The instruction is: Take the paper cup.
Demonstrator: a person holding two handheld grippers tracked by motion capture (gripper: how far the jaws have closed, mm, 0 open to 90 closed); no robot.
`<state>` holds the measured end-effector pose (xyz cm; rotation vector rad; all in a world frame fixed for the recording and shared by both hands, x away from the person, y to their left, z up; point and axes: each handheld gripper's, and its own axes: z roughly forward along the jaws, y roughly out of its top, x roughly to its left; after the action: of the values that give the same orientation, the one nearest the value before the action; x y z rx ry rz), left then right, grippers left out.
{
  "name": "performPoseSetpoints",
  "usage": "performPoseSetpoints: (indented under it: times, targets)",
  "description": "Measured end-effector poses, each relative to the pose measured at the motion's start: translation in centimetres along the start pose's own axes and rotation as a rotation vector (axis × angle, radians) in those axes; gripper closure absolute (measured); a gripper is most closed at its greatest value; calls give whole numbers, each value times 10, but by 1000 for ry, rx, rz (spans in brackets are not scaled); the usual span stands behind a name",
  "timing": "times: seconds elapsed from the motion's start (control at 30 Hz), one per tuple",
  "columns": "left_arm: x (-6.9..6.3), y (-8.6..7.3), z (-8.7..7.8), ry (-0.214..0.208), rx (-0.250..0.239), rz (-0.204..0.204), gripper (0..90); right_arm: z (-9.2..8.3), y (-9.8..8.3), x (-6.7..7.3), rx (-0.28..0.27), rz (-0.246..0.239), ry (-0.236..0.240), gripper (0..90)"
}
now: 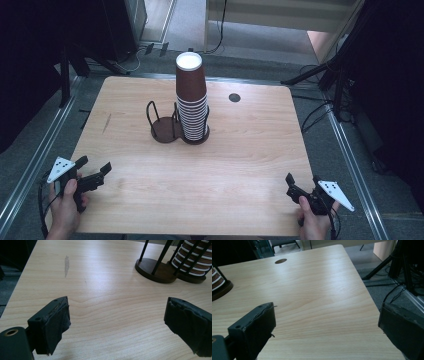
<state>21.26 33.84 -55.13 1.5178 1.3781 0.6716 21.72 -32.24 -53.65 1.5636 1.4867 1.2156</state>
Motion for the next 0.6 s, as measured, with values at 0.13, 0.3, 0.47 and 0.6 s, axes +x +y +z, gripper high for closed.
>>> performPoseSetpoints:
  times: [0.13,0.3,0.47,0.6]
  targets:
    - [1,0,0,2,-7,-8,70,0,8,17,-12,-48,14,36]
    - [0,0,0,3,-3,2,70,1,16,37,-2,-101,47,39]
    - [0,0,0,6,-9,-4,70,1,25,50,-17,-124,69,31]
    - [0,0,0,2,-2,0,70,1,37,60,-32,-122,92,31]
